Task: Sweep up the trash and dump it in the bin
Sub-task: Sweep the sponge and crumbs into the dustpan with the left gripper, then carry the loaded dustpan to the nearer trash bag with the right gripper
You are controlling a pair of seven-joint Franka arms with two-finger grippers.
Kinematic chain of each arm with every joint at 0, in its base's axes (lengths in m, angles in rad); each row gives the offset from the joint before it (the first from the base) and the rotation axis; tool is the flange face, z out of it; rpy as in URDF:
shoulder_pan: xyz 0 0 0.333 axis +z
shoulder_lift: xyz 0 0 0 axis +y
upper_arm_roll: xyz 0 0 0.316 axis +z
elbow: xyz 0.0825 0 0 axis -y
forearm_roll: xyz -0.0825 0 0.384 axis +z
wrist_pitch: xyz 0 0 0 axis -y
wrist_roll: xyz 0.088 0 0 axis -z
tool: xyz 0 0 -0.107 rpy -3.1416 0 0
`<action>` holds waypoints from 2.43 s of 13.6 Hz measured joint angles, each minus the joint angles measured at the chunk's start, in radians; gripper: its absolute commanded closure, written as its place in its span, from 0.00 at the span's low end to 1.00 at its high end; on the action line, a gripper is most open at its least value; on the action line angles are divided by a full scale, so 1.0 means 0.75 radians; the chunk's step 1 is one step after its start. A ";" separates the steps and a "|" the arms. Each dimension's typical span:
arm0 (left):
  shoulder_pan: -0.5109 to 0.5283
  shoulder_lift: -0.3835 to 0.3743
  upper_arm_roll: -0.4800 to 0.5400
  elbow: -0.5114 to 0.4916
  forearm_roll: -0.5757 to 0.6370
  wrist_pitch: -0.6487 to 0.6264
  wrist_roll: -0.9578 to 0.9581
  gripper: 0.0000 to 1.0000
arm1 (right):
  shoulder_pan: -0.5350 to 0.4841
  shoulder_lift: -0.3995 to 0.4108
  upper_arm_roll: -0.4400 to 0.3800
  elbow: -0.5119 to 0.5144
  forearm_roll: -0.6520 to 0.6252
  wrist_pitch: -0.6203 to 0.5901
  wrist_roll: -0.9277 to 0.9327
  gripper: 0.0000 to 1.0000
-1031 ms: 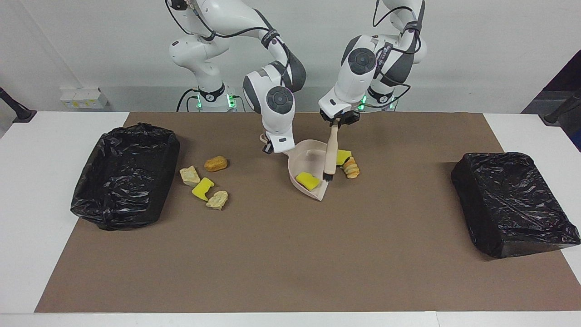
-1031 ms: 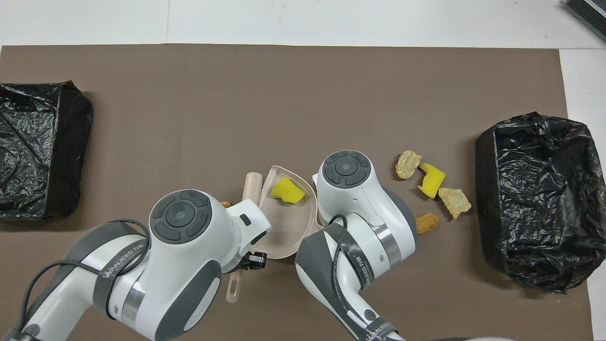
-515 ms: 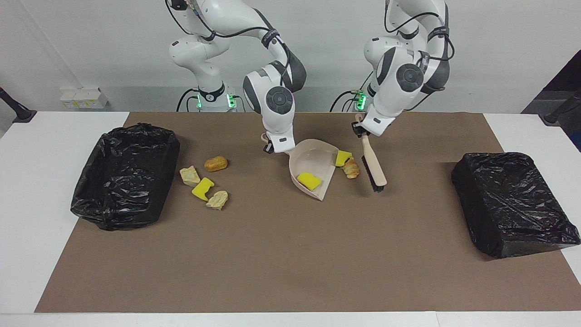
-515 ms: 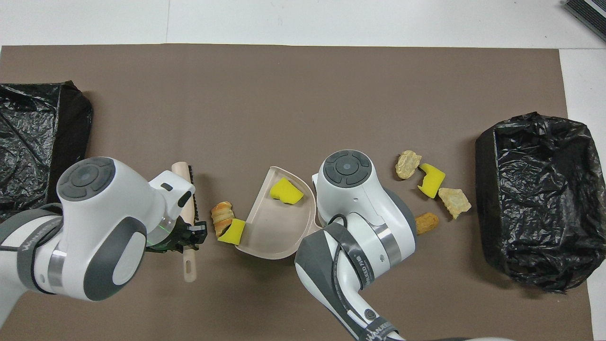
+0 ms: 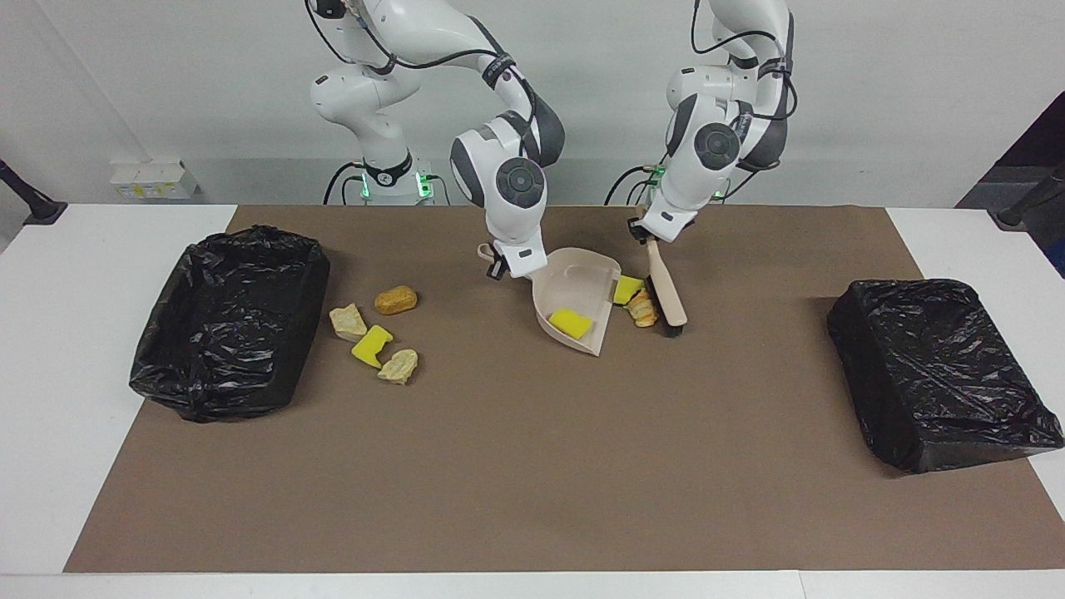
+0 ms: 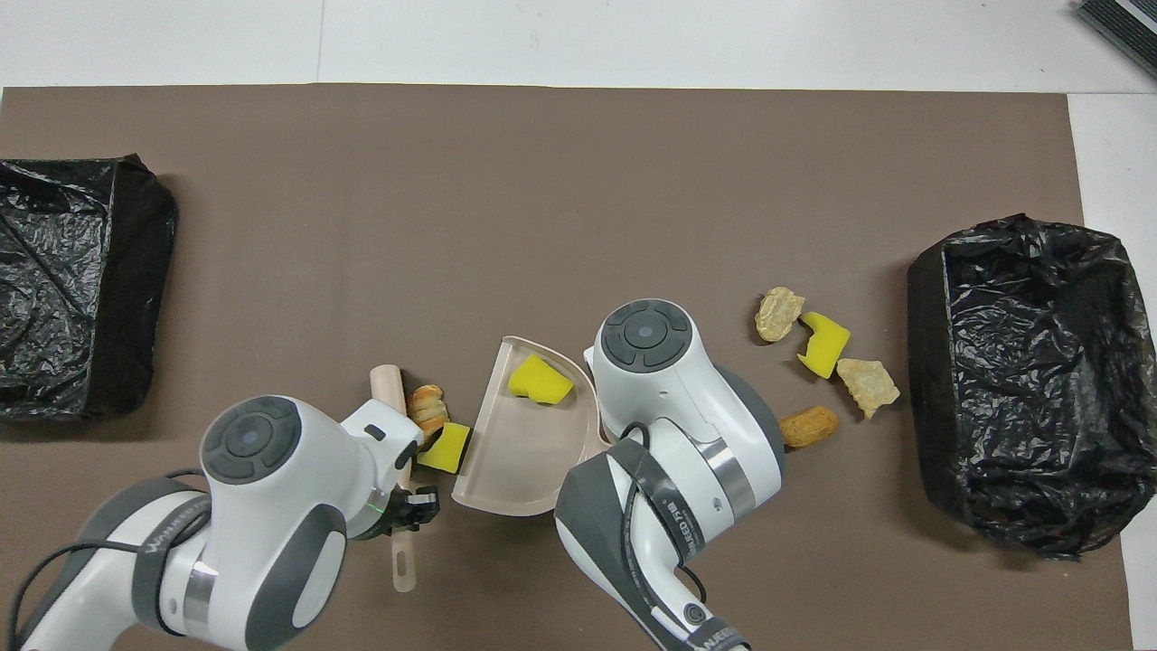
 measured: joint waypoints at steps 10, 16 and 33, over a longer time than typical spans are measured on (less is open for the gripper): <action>-0.220 0.003 0.016 0.039 -0.106 0.109 0.100 1.00 | 0.002 -0.023 0.000 -0.032 -0.035 -0.002 -0.024 1.00; -0.041 0.000 0.038 0.245 0.008 -0.082 0.110 1.00 | 0.002 -0.028 0.000 -0.029 -0.030 -0.002 0.088 1.00; -0.086 0.053 -0.001 0.194 0.123 -0.106 -0.050 1.00 | -0.344 -0.069 -0.026 0.002 -0.082 0.088 -0.217 1.00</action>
